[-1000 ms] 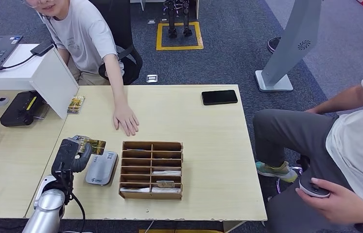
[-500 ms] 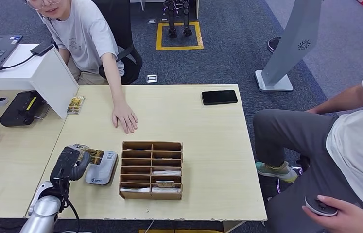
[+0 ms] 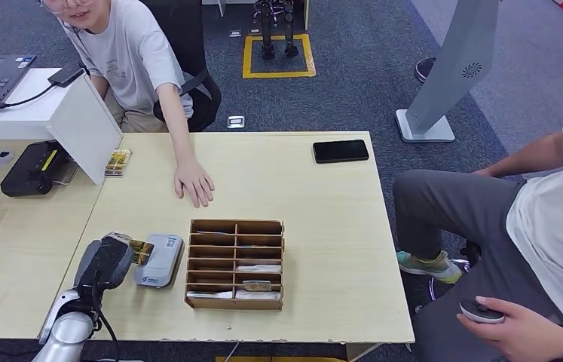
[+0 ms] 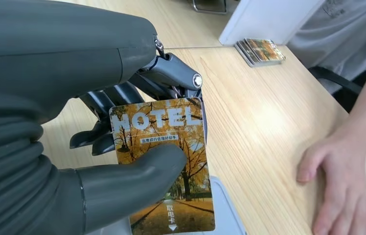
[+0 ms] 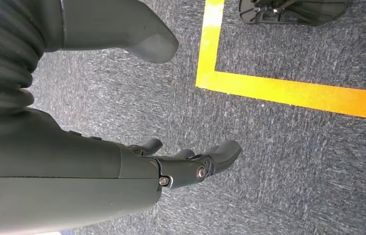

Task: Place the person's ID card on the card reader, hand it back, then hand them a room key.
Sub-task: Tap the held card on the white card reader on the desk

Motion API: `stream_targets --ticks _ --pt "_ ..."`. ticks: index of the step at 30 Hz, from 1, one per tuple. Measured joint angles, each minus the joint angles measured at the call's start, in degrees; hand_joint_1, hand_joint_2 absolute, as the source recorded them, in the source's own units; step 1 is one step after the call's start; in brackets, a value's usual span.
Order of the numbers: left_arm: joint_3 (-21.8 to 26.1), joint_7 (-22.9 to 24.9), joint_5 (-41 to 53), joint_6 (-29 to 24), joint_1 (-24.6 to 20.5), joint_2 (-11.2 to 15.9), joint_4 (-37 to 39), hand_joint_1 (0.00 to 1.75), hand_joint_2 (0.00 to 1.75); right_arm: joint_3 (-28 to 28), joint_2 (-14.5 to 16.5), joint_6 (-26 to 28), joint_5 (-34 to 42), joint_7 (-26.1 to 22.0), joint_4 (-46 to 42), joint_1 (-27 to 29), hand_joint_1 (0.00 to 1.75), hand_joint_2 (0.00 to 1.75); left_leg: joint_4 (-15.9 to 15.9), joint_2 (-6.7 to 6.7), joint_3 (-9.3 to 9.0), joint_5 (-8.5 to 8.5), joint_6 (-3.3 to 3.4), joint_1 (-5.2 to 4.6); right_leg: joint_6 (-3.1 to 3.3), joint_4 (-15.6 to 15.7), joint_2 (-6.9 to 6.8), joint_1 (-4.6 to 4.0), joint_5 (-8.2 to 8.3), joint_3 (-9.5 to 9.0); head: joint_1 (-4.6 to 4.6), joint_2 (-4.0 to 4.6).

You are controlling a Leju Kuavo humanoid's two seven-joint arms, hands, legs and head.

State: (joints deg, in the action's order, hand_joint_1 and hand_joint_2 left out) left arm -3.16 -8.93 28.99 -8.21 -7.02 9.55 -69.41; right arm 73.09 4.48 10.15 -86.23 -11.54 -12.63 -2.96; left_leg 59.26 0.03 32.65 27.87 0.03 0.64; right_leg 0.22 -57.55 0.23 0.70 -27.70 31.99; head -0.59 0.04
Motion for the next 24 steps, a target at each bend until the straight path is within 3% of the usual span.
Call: stream_targets --ticks 24 --pt "0.0 0.7 10.4 -6.6 -0.2 -2.9 6.0 1.75 1.75 0.0 0.0 0.0 -0.1 -1.0 0.0 -0.2 0.0 1.75 0.0 0.0 -0.03 0.0 0.0 0.0 0.0 0.0 0.0 0.0 0.0 -0.02 0.0 0.0"
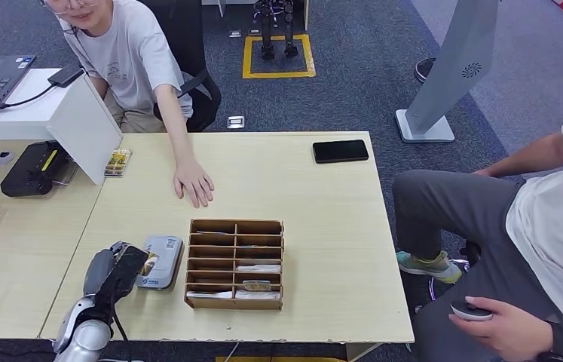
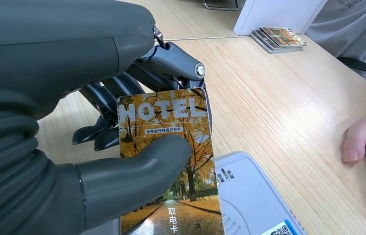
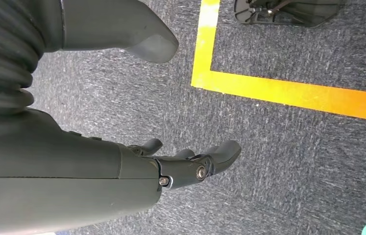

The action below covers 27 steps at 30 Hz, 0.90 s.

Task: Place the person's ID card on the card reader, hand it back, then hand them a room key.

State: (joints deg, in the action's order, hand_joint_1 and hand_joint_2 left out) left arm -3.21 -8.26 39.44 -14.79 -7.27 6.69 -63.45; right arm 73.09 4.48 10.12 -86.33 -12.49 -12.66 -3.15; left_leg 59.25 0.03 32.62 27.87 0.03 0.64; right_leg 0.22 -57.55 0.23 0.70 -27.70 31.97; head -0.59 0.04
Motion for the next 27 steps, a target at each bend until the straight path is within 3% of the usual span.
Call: stream_targets --ticks 8,14,18,23,27 --pt "0.0 -1.1 -2.5 1.3 0.0 -0.8 0.8 1.75 1.75 0.0 0.0 0.1 0.0 -0.3 0.0 -0.1 0.0 1.75 0.0 -0.01 0.0 -0.01 0.02 0.0 0.0 0.0 -0.03 0.0 0.0 -0.02 0.0 0.0" --pt "1.2 -6.0 -20.0 8.8 0.0 -2.4 0.0 1.75 1.75 -0.1 0.0 0.5 0.0 -0.3 0.0 -0.1 0.0 1.75 0.0 -0.04 0.02 -0.07 0.02 0.0 -0.03 0.0 -0.08 0.0 0.03 -0.02 0.01 0.0" --pt "2.2 -6.6 -31.1 11.2 -0.4 -3.2 -2.5 1.75 1.75 -0.2 0.0 1.0 -0.1 -0.2 0.0 -0.1 0.0 1.75 0.0 -0.01 0.02 -0.08 -0.01 -0.01 -0.02 0.0 -0.04 0.0 0.09 0.02 0.0 0.0" --pt "2.9 -7.0 -37.7 11.1 -2.2 -3.2 -5.3 1.75 1.75 -0.4 0.0 1.2 -0.4 -0.1 0.0 -0.2 0.0 1.75 0.0 -0.03 0.03 -0.12 -0.05 0.01 -0.02 0.0 -0.05 0.0 0.1 0.02 0.0 0.0" --pt "3.4 -8.9 -37.7 7.8 -5.0 -3.1 -6.6 1.75 1.75 -0.9 0.0 1.2 -0.7 -0.1 0.0 -0.3 0.0 1.75 0.0 -0.03 0.03 -0.15 -0.07 0.03 -0.02 0.0 -0.06 0.0 0.11 0.02 0.0 0.0"
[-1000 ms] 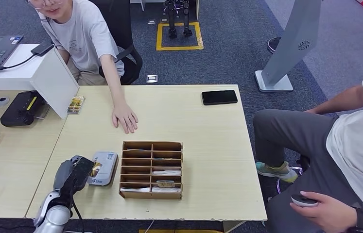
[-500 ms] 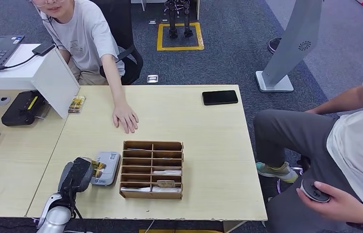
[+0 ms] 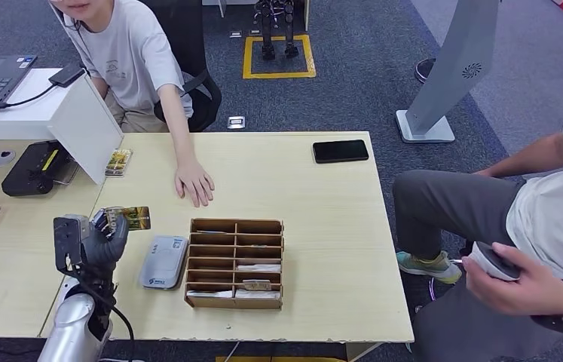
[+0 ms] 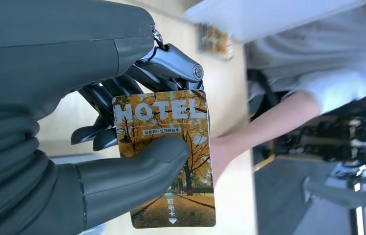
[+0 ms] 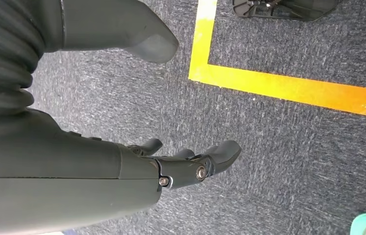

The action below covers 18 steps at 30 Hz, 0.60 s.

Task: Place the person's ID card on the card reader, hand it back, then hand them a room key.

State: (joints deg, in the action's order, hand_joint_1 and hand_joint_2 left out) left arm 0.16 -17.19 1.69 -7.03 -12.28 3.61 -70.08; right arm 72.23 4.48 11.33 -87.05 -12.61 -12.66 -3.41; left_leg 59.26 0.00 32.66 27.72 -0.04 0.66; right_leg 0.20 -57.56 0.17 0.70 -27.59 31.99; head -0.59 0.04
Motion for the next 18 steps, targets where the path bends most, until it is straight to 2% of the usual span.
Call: stream_targets --ticks 6,13,18 --pt "0.0 -4.0 6.6 -8.7 -5.5 0.3 -0.4 1.75 1.75 -1.0 0.0 -0.2 -0.4 0.0 0.0 -0.3 0.0 1.75 0.0 0.0 0.01 -0.04 0.04 -0.01 -0.02 0.0 0.0 -0.01 0.04 0.0 -0.01 0.0" --pt "-0.7 -4.7 24.1 -19.8 -11.7 2.1 0.6 1.75 1.75 -2.7 0.0 -1.3 -1.2 0.3 0.0 -0.4 0.0 1.75 0.0 0.01 0.01 -0.04 0.04 -0.02 -0.04 0.0 0.03 0.0 0.07 0.02 -0.01 0.0" --pt "-1.3 -4.8 29.5 -22.3 -14.6 3.9 2.8 1.75 1.75 -3.7 0.0 -1.7 -1.3 0.1 0.0 -0.6 0.0 1.75 0.0 0.03 0.0 -0.04 0.03 -0.02 -0.02 0.0 0.06 -0.01 0.08 0.04 0.0 0.0"
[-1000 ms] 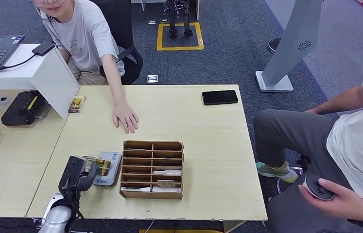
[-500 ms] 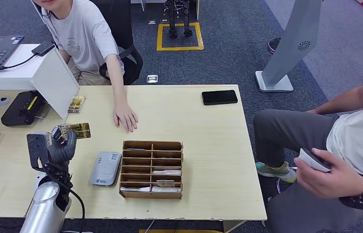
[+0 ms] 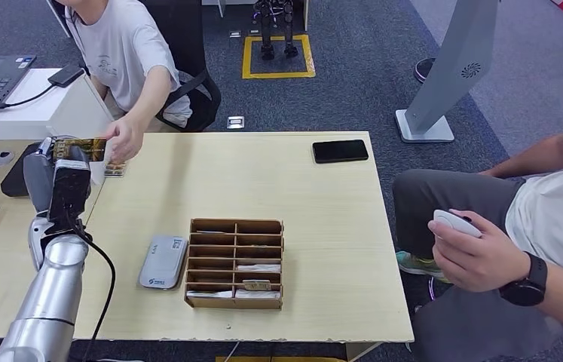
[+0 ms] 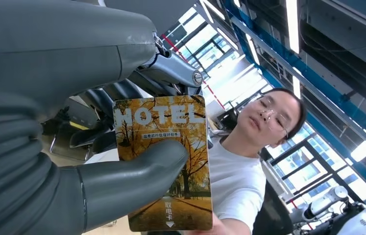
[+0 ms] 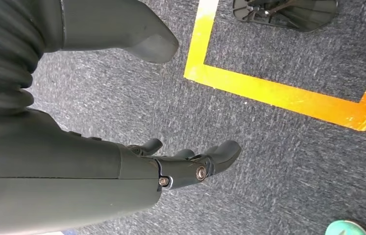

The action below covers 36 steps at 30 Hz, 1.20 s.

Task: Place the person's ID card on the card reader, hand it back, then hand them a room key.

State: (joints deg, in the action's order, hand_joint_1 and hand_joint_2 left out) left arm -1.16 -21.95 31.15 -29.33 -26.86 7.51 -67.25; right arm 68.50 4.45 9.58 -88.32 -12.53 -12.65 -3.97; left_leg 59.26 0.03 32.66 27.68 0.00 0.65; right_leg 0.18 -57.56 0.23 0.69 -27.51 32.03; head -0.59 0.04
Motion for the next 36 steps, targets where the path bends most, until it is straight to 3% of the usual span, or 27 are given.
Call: stream_targets --ticks 12,16,27,36 --pt "-0.3 -0.3 1.5 -1.4 -1.3 0.7 3.0 1.75 1.75 -0.7 -0.1 -0.3 0.0 -0.3 0.0 0.0 0.0 1.75 0.0 0.02 0.01 0.0 0.0 0.0 0.01 0.0 0.02 0.0 0.01 0.02 0.0 0.0" --pt "-0.6 -0.6 1.7 -1.6 -1.4 0.6 3.7 0.0 1.75 -1.0 -0.1 -0.4 0.0 0.0 0.0 0.0 0.0 1.75 0.0 0.03 0.02 0.0 0.0 -0.01 0.01 0.0 0.04 0.0 0.01 0.04 0.0 0.0" --pt "-0.8 0.5 -6.9 3.6 0.1 -0.2 2.0 0.0 1.75 -1.2 -0.4 -0.2 0.9 0.5 0.0 0.1 0.0 1.75 0.0 0.04 0.07 0.0 0.0 0.0 0.01 0.0 0.06 0.0 0.02 0.07 0.01 0.0" --pt "-1.6 -6.4 -7.7 14.5 12.6 3.8 -15.4 0.0 1.75 -1.1 -0.4 -0.1 1.9 0.4 0.0 0.8 0.0 1.75 0.0 0.13 0.16 0.02 0.0 0.0 0.01 0.0 0.16 0.0 0.0 0.23 -0.01 0.0"
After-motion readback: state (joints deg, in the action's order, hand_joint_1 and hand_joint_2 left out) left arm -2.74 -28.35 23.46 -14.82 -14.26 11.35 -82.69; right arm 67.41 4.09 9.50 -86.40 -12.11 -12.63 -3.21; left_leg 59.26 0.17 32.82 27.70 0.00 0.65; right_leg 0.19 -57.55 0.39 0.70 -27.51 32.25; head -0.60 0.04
